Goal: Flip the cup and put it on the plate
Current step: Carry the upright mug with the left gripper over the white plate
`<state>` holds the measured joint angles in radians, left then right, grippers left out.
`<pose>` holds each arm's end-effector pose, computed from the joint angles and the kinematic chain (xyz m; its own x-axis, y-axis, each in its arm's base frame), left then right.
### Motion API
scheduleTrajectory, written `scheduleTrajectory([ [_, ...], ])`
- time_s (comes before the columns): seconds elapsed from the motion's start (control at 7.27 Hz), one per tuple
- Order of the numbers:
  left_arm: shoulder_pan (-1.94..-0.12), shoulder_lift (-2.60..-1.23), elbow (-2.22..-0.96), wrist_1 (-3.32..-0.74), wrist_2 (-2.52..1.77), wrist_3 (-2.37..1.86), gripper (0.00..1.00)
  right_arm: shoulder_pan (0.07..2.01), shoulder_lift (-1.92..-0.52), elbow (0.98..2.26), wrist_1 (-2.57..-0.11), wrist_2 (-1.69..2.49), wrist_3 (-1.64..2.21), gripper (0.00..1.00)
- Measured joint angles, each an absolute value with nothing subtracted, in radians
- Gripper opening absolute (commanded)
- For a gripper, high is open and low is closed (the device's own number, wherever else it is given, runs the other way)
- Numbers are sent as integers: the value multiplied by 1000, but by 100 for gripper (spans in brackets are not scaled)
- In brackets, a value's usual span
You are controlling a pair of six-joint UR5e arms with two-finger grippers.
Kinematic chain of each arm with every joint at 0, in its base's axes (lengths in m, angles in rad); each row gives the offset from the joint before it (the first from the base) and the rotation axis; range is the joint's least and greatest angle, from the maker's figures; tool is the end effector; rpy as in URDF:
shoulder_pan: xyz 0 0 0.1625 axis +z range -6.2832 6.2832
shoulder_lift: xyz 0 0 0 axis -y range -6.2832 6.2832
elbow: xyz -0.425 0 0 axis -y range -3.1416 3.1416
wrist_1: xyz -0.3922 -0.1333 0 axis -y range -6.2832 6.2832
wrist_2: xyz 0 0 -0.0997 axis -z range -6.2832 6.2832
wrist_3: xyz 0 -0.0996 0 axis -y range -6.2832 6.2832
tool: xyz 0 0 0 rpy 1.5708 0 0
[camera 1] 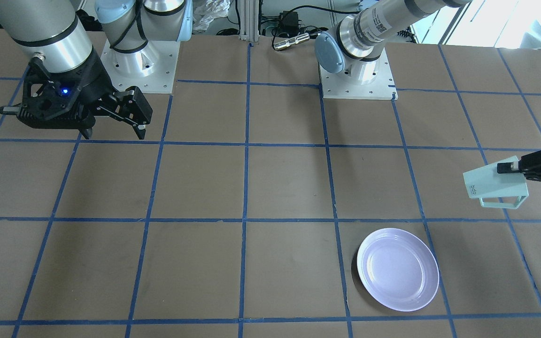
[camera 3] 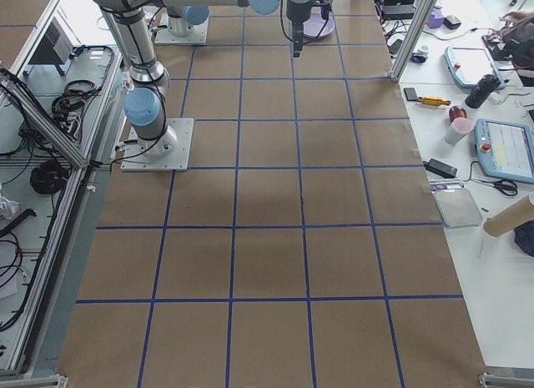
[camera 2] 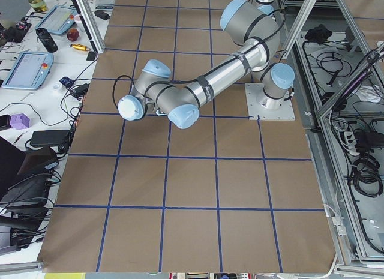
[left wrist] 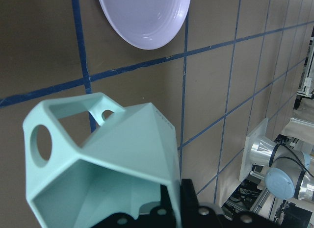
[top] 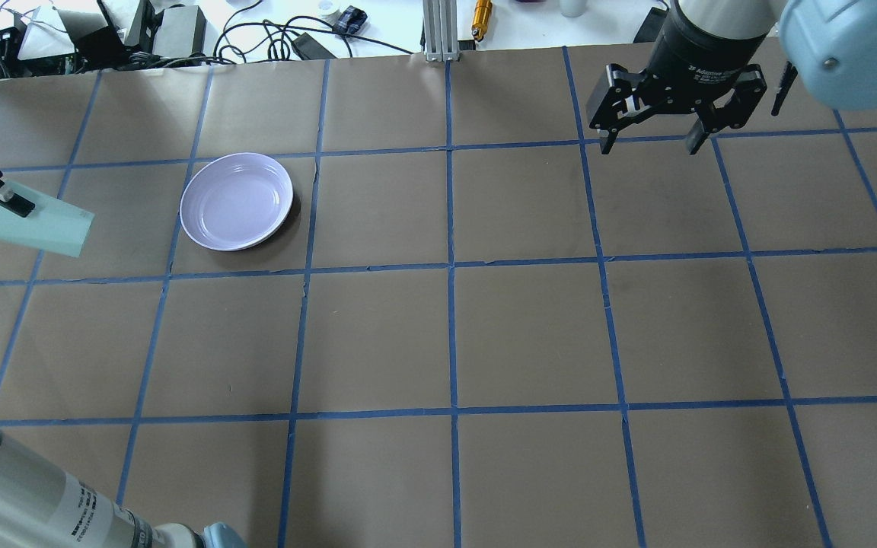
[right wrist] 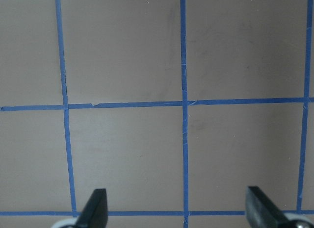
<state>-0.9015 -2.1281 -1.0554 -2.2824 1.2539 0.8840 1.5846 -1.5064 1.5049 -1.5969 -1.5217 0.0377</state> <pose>0.2586 -0.5918 0.3695 -0.7385 -0.0375 0.6732 0.1871 0.9478 0.2581 0.1454 -0.5200 0.4905 -0.9985 0.0225 -0.0501 0.0239 0.9994 -0.0257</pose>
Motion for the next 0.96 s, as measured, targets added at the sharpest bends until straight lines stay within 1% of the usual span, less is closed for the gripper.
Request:
scheduleTrajectory([
  [0.28, -987, -2067, -1063, -2220, 1298, 750, 0, 1585, -1506, 1505, -1597, -1522, 38, 100],
  [0.69, -1126, -2031, -1072, -2075, 1392, 595, 0, 1585, -1506, 1505, -1597, -1522, 38, 100],
  [0.83, -1174, -2021, -1093, -2025, 1426, 544, 0, 1585, -1506, 1505, -1597, -1522, 38, 100],
  [0.96, -1213, -2004, -1143, -1950, 1461, 499, 0, 1585, -1506, 1505, -1597, -1522, 38, 100],
])
